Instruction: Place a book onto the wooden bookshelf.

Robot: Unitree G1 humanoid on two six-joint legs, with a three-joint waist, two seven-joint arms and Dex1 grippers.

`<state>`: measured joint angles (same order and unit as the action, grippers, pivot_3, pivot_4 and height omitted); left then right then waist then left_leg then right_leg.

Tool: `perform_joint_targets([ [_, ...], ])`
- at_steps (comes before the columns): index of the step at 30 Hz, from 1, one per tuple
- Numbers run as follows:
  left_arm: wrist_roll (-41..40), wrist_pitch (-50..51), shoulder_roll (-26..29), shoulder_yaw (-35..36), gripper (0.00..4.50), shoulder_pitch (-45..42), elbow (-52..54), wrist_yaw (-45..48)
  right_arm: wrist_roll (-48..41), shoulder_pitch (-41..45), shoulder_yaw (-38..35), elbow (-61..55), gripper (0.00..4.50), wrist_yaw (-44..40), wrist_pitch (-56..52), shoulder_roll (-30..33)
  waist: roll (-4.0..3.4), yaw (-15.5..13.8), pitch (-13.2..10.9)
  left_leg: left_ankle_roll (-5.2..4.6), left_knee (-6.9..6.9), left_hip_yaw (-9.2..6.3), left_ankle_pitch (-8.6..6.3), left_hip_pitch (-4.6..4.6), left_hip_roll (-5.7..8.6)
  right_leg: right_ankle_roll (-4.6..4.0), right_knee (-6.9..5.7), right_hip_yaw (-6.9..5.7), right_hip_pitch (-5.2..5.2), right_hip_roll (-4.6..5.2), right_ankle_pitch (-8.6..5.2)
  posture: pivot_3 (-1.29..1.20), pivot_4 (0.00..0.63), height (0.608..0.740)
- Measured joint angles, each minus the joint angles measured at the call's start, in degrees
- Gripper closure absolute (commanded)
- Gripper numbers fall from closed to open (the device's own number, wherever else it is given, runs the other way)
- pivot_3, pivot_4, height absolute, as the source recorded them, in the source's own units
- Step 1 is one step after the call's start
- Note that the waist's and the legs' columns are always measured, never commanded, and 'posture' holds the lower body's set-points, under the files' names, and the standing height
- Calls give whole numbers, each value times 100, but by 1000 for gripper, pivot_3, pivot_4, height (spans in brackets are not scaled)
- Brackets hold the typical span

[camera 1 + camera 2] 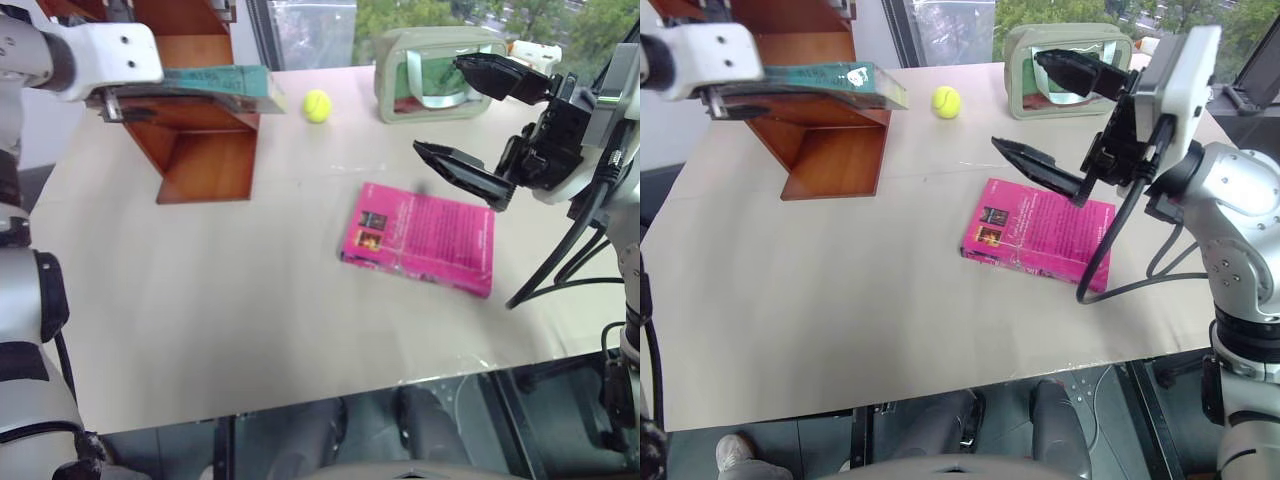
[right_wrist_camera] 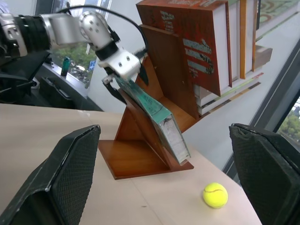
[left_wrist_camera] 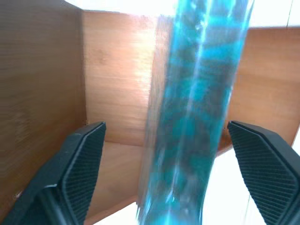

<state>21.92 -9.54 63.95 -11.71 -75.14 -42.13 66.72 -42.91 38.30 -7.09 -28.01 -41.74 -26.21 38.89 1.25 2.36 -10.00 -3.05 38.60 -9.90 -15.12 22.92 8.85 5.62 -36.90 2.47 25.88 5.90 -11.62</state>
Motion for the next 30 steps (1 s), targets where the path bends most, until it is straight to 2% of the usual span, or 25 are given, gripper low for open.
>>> perform_joint_targets([
  [3, -1157, 1020, 125, 898, 119, 969, 1320, 586, -135, 54, -15, 37, 0, 10, -102, -94, -2, 23, 1, 0, -1, 3, 0, -6, -4, -1, -7, 2, 0, 0, 0, 0, 150, 740],
  [5, -1609, 1675, 150, 1173, 119, 1360, 1991, 777, -209, 75, -12, 57, 0, 20, -157, -118, -3, 15, 0, 1, 6, 2, 1, -6, -4, -1, -14, 0, 0, -2, 0, 0, 150, 740],
  [6, -2002, 2285, 149, 1372, 119, 1596, 2538, 902, -243, 80, -21, 61, 0, 29, -216, -122, -2, 13, 0, 1, 9, 2, 0, -6, -4, -1, -16, 0, -1, -2, 0, 0, 150, 740],
  [7, -2678, 3314, 127, 1677, 119, 1830, 3367, 1036, -287, 82, -22, 61, 0, 45, -263, -125, -1, 3, 0, 1, 13, 0, 0, -3, -4, -1, -15, -2, -2, -2, 0, 0, 150, 740],
  [9, -3612, 4498, 96, 2021, 119, 1925, 4505, 1132, -338, 84, -20, 62, 0, 79, -335, -133, 0, -14, 0, -2, 27, -1, -2, -2, -2, -1, -16, -4, -9, 0, 0, 0, 150, 740],
  [10, -3816, 4740, 94, 2108, 119, 1947, 4709, 1127, -357, 84, -23, 61, 0, 89, -356, -133, -1, -11, 0, -3, 27, 2, -2, -5, -2, -1, -16, -1, -11, 0, 0, 0, 150, 740],
  [12, -4796, 5953, -207, 2521, 119, 2172, 5681, 877, -446, 69, -74, 24, 0, 220, -460, -133, -10, -8, 4, -2, 27, 2, -2, -16, -4, -1, -20, 0, -18, -2, 0, 0, 150, 740],
  [15, -5283, 6495, -774, 2552, 119, 2645, 6305, 351, -558, -93, -160, -166, 0, 451, -577, -126, -25, -43, 15, 7, 23, 2, 3, -31, -6, -3, -38, 1, -22, -2, 1, 0, 150, 740],
  [17, -5382, 6658, -1245, 2437, 119, 3179, 6645, -88, -633, -388, -287, -396, 0, 633, -720, -73, -27, -61, 17, 9, 26, 5, 4, -35, -6, -7, -48, 7, -22, -2, 2, 0, 150, 740],
  [20, -5041, 6347, -2243, 1904, 119, 4306, 6833, -1147, -459, -1438, -451, -926, 0, 913, -1119, 468, -26, -146, 16, 9, 28, 22, 4, -35, -4, -17, -50, 22, -19, -2, 9, 0, 150, 740],
  [23, -4562, 5183, -3396, 1757, 119, 5034, 6613, -2086, -245, -2622, -756, -1159, 0, 1105, -1502, 830, -28, -254, 24, 8, 34, 22, 3, -37, -5, -28, -32, 18, -33, -1, 18, 0, 150, 740],
  [25, -4445, 4923, -3552, 1688, 49, 5268, 6470, -2247, -54, -2995, -806, -1137, 0, 1172, -1577, 898, -25, -275, 23, 8, 34, 28, 4, -35, -8, -33, -27, 20, -30, -2, 22, 0, 150, 740],
  [27, -4546, 4654, -3700, 1771, 49, 5763, 6193, -2267, 408, -3990, -1267, -939, 0, 1189, -1583, 956, -35, -331, 30, 8, 30, 30, 3, -39, -9, -33, -29, 21, -32, -4, 25, 0, 150, 740],
  [30, -4724, 4512, -3468, 2150, 49, 6483, 6099, -2076, 755, -5128, -1992, -792, 0, 969, -1431, 907, -46, -349, 41, 8, 24, 29, 3, -43, -10, -34, -24, 22, -34, -7, 24, 0, 150, 740],
])
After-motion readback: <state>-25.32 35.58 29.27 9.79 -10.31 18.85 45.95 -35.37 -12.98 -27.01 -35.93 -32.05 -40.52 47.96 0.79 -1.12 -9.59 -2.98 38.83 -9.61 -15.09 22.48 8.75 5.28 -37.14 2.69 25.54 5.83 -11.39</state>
